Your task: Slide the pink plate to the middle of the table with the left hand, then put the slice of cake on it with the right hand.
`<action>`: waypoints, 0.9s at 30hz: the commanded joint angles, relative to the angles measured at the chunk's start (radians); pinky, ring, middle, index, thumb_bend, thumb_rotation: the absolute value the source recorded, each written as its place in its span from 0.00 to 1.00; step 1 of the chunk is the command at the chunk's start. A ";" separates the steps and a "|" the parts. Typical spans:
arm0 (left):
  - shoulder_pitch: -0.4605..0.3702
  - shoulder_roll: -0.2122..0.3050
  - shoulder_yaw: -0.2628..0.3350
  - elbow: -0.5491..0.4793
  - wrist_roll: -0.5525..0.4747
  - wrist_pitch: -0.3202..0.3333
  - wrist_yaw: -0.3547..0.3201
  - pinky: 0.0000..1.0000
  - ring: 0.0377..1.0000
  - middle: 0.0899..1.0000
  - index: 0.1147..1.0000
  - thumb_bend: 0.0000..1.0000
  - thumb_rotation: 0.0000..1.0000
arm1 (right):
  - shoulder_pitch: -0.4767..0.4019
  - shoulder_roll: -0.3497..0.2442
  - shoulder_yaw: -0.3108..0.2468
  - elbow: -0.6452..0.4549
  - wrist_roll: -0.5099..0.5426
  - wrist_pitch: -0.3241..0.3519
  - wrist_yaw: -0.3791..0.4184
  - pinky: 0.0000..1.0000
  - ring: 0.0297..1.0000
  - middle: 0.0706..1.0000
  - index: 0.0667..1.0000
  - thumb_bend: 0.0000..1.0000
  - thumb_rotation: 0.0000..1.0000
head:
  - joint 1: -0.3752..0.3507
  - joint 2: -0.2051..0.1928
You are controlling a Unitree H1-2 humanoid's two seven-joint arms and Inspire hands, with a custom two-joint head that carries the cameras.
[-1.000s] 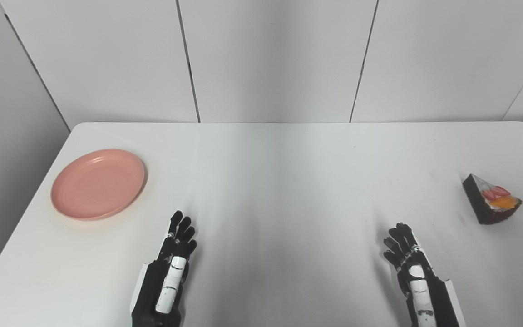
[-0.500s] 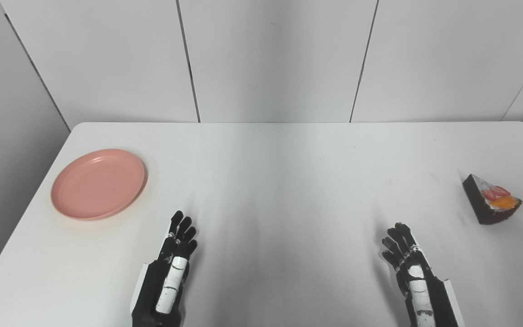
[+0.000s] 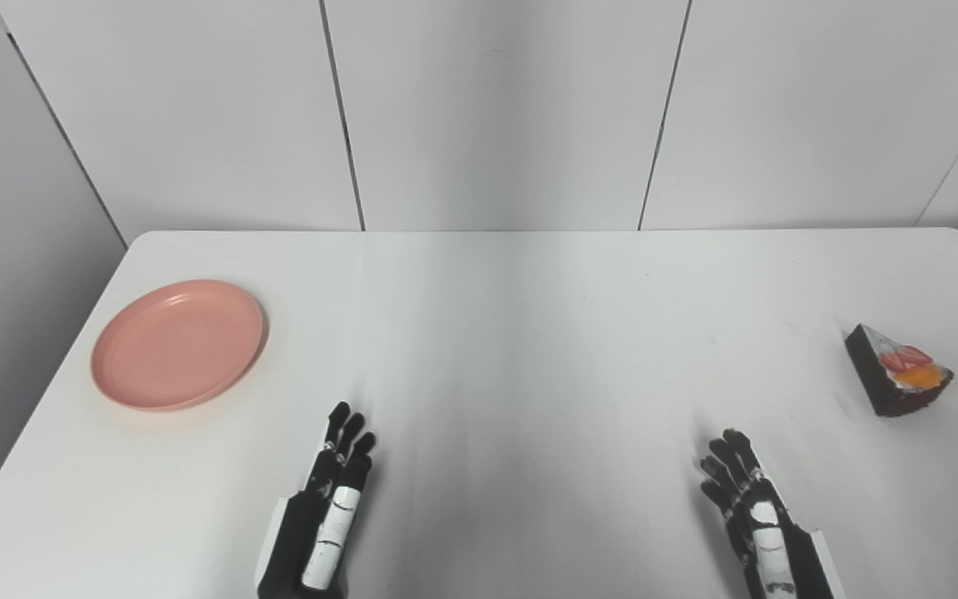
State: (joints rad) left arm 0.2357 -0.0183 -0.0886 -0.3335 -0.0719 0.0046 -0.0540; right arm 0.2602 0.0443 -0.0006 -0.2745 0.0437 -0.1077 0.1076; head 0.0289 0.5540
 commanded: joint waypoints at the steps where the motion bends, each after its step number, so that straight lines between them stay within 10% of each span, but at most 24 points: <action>1: 0.087 -0.017 -0.015 0.010 0.019 -0.066 0.003 1.00 0.97 0.99 1.00 0.73 0.78 | 0.035 -0.062 -0.016 0.015 0.022 -0.077 0.019 0.93 0.92 0.93 0.93 0.88 0.99 | 0.011 -0.007; 27: 0.062 -0.017 -0.051 0.137 0.048 -0.189 0.050 0.98 0.95 0.98 1.00 0.74 0.74 | 0.011 -0.071 -0.031 0.147 0.053 -0.179 0.034 0.96 0.94 0.95 0.96 0.84 1.00 | 0.067 -0.137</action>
State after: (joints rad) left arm 0.2341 -0.0240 -0.1376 -0.2116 -0.0237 -0.1836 -0.0017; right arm 0.2467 -0.0020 -0.0240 -0.1530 0.0997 -0.2851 0.1507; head 0.0951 0.4157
